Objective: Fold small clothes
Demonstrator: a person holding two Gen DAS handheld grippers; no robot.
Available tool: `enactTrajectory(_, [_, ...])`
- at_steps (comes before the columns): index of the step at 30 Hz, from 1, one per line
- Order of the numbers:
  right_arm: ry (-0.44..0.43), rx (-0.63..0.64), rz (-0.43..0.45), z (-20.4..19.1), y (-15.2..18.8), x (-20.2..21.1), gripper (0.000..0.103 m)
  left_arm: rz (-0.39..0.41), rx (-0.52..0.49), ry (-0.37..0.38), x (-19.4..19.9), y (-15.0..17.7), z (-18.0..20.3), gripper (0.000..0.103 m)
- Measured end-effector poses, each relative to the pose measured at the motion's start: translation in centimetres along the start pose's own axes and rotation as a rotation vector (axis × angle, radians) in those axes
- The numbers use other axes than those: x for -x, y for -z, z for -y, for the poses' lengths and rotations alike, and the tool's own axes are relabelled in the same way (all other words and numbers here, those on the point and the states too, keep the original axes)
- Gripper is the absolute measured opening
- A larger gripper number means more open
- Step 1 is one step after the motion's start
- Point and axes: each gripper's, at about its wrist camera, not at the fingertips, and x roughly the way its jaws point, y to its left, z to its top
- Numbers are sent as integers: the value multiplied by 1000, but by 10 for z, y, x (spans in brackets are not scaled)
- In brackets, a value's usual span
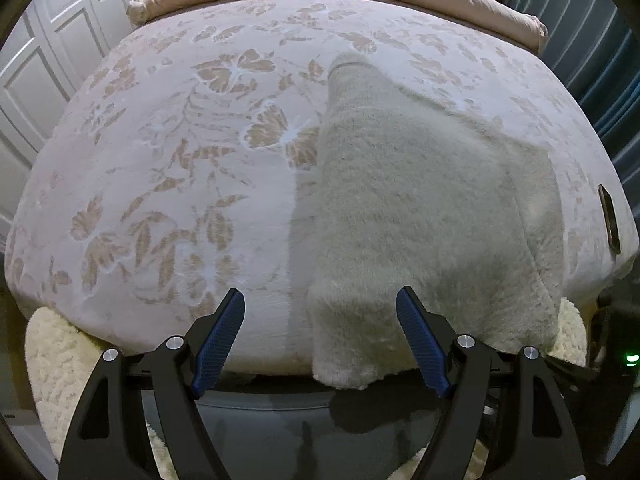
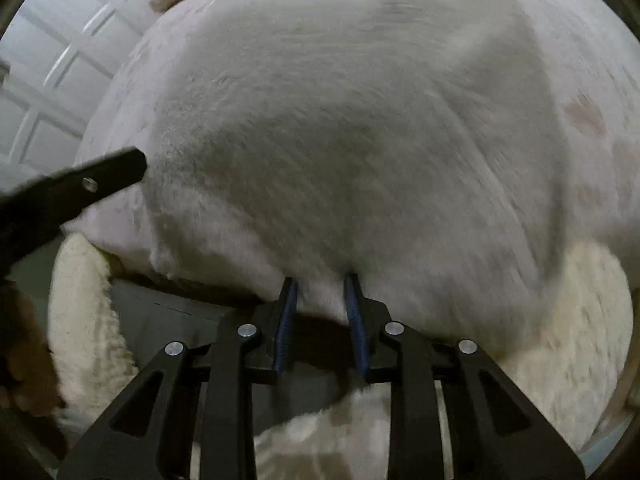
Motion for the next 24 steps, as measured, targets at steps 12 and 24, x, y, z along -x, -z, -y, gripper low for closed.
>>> enactTrajectory(12, [12, -276, 206, 86, -41, 50, 50, 32, -52, 28, -1, -14, 36, 76])
enactTrajectory(24, [15, -212, 301, 83, -52, 65, 12, 21, -80, 9, -8, -16, 52, 76])
